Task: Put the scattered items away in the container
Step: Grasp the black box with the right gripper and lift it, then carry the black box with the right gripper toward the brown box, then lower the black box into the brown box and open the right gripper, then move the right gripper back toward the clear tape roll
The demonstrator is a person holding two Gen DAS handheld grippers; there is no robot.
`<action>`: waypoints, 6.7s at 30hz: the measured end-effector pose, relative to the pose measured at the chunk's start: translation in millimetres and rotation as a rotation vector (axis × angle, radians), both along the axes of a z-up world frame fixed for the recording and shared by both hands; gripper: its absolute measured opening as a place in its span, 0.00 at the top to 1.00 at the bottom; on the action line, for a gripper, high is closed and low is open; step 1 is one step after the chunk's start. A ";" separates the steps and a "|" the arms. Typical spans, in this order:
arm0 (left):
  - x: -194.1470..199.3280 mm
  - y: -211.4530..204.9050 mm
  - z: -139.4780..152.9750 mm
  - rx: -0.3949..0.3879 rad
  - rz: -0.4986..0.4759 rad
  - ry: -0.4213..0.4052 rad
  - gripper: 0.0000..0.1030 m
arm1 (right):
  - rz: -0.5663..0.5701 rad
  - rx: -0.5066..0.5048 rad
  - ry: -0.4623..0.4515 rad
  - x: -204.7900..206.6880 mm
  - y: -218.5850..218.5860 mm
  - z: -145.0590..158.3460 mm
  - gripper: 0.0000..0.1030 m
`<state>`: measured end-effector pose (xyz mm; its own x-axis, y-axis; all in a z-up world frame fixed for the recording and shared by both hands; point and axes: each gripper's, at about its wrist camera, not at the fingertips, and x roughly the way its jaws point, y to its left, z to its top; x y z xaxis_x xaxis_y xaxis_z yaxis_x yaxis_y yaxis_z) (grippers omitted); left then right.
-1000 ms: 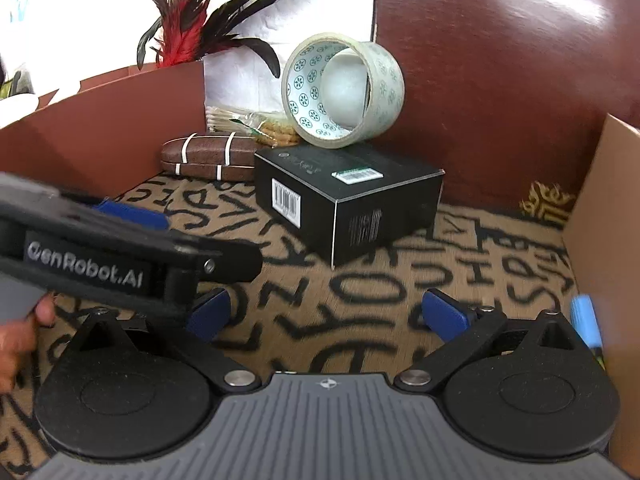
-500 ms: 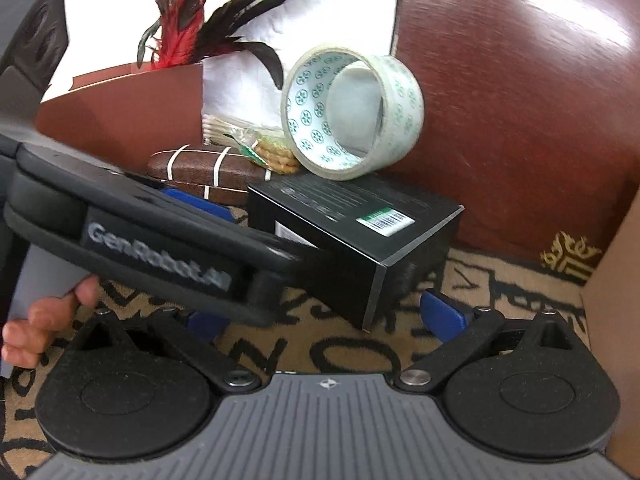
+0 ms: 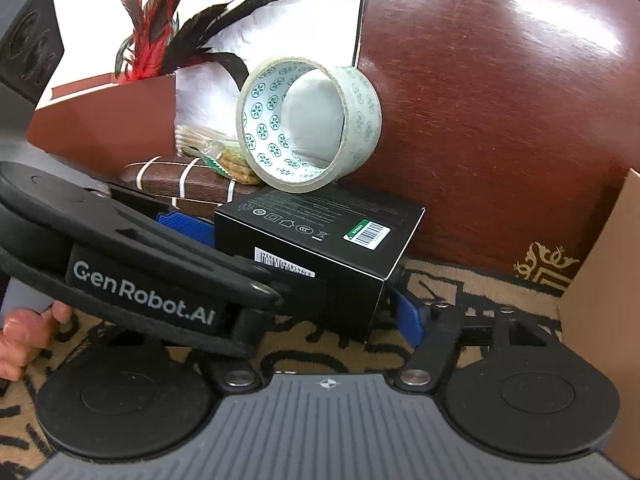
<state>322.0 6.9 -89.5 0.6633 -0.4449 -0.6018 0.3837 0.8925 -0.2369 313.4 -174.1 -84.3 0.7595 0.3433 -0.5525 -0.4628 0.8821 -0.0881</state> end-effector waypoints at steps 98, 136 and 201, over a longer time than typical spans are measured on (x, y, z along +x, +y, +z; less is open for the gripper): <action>-187.9 164.1 189.4 -0.050 0.306 -0.160 0.18 | 0.386 0.060 -0.124 -152.2 134.5 164.5 0.20; -27.6 263.6 126.6 -0.034 0.404 -0.044 0.06 | 0.333 0.159 0.103 1.2 224.4 121.1 0.06; -165.8 13.5 51.2 -0.041 0.244 -0.081 0.02 | -0.169 0.101 -0.077 -144.9 -23.2 43.7 0.02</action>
<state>156.2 20.5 -38.3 0.7992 -0.2885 -0.5273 0.1772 0.9514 -0.2520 168.5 -197.3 -40.6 0.8495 0.2580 -0.4601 -0.3025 0.9528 -0.0243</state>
